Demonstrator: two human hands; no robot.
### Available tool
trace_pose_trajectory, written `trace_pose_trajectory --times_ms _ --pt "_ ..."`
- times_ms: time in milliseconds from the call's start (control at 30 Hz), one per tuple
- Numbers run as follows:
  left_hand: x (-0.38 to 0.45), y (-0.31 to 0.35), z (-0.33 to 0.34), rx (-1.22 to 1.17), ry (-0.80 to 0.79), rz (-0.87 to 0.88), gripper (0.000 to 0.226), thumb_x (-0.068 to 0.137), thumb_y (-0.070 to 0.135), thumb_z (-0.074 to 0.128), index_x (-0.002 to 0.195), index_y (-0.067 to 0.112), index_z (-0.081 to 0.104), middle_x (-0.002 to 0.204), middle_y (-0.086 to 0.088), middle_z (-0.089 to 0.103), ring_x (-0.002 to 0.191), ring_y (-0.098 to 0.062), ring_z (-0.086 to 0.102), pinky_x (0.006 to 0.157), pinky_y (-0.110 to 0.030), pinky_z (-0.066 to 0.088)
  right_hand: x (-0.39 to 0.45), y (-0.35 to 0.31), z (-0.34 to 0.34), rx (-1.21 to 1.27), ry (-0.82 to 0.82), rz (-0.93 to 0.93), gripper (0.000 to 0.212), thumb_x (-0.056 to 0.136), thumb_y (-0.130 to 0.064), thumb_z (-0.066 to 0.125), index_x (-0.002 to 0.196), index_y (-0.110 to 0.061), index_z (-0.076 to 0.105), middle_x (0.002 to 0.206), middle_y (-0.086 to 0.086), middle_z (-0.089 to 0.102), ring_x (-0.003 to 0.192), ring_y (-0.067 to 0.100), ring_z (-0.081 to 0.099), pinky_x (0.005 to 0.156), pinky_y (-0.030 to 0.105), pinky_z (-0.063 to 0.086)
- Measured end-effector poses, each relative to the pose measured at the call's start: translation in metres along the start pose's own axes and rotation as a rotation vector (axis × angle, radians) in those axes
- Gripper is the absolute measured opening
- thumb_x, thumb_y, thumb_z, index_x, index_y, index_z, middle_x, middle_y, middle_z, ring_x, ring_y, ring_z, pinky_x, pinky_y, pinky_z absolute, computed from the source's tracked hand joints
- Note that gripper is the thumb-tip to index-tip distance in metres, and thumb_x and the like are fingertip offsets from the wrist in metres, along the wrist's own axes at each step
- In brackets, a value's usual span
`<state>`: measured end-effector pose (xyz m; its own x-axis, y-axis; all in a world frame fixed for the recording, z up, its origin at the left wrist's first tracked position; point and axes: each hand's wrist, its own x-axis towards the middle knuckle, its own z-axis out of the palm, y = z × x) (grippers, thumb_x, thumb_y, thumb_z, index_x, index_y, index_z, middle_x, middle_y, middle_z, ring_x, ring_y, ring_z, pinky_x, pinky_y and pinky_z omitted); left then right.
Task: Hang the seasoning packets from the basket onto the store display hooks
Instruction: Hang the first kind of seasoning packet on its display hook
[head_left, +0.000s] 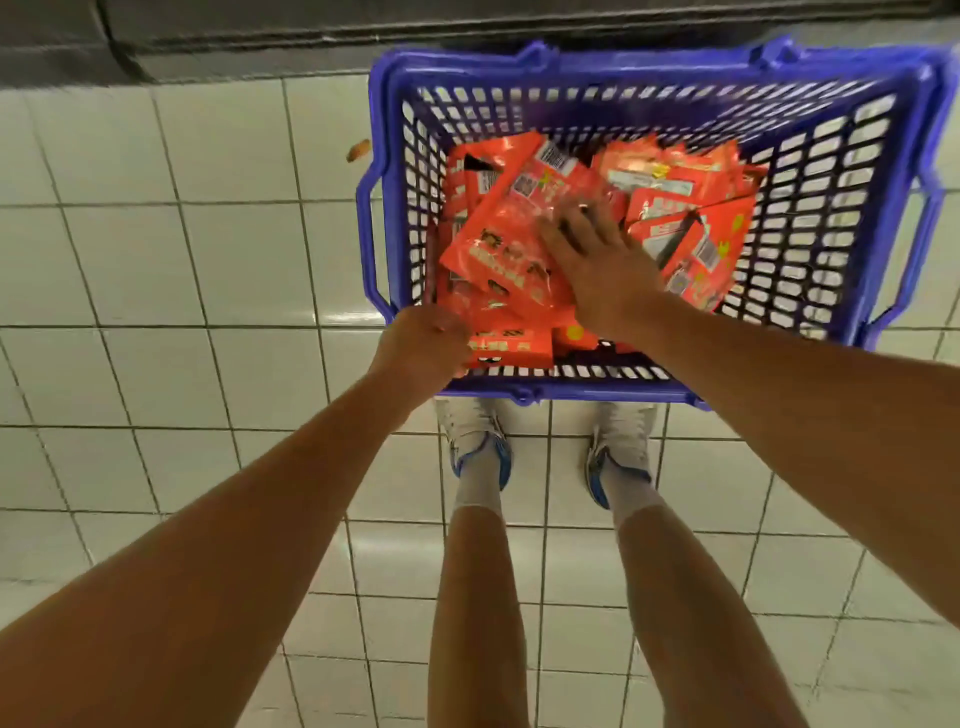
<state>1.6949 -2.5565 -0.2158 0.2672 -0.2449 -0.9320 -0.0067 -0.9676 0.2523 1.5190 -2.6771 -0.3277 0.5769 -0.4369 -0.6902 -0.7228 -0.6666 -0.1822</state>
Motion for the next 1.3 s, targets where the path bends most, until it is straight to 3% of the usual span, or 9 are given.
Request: trace_pose_trajectory --times_ms 200,300,400,533,633,767,833,933,1300 --pt "0.012 -0.027 -0.005 0.043 -0.004 0.001 0.013 0.095 0.015 0.056 0.097 0.007 0.066 0.101 -0.02 0.073 0.097 -0.04 0.07 0.087 -0.057 0.057 0.008 0.004 -0.014 0.263 0.096 -0.097 0.069 0.09 -0.013 0.066 0.154 -0.017 0.04 0.162 0.011 0.034 0.15 0.037 0.028 0.115 0.053 0.036" --pt "0.004 -0.018 -0.011 0.084 0.065 0.104 0.023 0.09 0.015 0.063 0.113 0.018 0.064 0.109 -0.006 0.073 0.101 -0.031 0.07 0.09 -0.05 0.058 -0.01 0.009 -0.045 0.69 0.197 0.023 0.034 0.094 -0.017 0.068 0.127 -0.025 0.07 0.117 0.012 0.074 0.102 0.026 0.069 0.093 0.036 0.051" --pt "-0.009 0.001 -0.019 -0.052 0.078 0.312 0.055 0.081 0.026 0.078 0.13 0.035 0.053 0.118 0.008 0.069 0.107 -0.019 0.068 0.087 -0.042 0.059 -0.026 0.018 -0.083 1.083 0.09 0.064 0.039 0.089 -0.008 0.073 0.086 -0.046 0.077 0.074 -0.013 0.073 0.073 0.012 0.061 0.071 0.032 0.048" --pt "-0.014 0.023 -0.024 -0.196 0.006 0.353 0.053 0.079 0.02 0.084 0.126 0.027 0.06 0.114 0.008 0.072 0.101 -0.01 0.07 0.085 -0.035 0.061 -0.045 0.009 -0.11 1.477 -0.293 -0.096 0.025 0.08 -0.013 0.071 0.093 -0.033 0.081 0.103 -0.002 0.079 0.097 0.019 0.075 0.08 0.024 0.059" --pt "-0.012 0.026 -0.027 -0.222 0.028 0.305 0.022 0.087 0.017 0.077 0.104 0.028 0.068 0.097 0.009 0.075 0.093 -0.013 0.073 0.084 -0.036 0.062 -0.04 -0.002 -0.097 1.496 -0.245 -0.015 0.022 0.089 -0.01 0.07 0.099 -0.028 0.076 0.105 0.006 0.078 0.096 0.019 0.075 0.078 0.029 0.061" --pt "-0.002 0.006 -0.034 -0.088 0.171 0.295 0.007 0.096 0.023 0.066 0.098 0.029 0.062 0.099 0.005 0.072 0.095 -0.018 0.069 0.079 -0.032 0.057 -0.018 -0.001 -0.058 0.588 0.035 0.033 0.043 0.097 -0.019 0.064 0.139 -0.015 0.058 0.131 0.011 0.062 0.119 0.022 0.061 0.094 0.03 0.048" --pt "0.006 -0.009 -0.038 -0.06 0.22 0.279 0.009 0.096 0.025 0.065 0.105 0.022 0.063 0.105 0.001 0.073 0.094 -0.02 0.069 0.073 -0.03 0.056 -0.008 0.001 -0.031 0.098 -0.064 -0.063 0.089 0.091 -0.025 0.069 0.161 -0.022 0.015 0.167 0.012 0.017 0.154 0.035 0.016 0.115 0.046 0.036" --pt "0.016 -0.026 -0.038 -0.058 0.259 0.247 0.015 0.096 0.021 0.064 0.11 0.022 0.067 0.101 0.002 0.073 0.09 -0.021 0.071 0.067 -0.026 0.054 0.01 -0.002 0.006 -0.258 -0.08 -0.237 0.12 0.087 -0.024 0.071 0.154 -0.029 -0.028 0.161 0.006 -0.037 0.143 0.033 -0.037 0.122 0.059 0.005" --pt "-0.013 -0.026 -0.051 -0.295 0.247 0.141 0.021 0.092 0.016 0.067 0.11 0.024 0.068 0.107 0.0 0.076 0.095 -0.026 0.074 0.09 -0.052 0.059 -0.014 0.015 -0.035 0.055 -0.014 -0.395 0.068 0.095 -0.018 0.057 0.158 -0.027 0.031 0.168 0.004 0.019 0.155 0.03 0.016 0.12 0.049 0.023"
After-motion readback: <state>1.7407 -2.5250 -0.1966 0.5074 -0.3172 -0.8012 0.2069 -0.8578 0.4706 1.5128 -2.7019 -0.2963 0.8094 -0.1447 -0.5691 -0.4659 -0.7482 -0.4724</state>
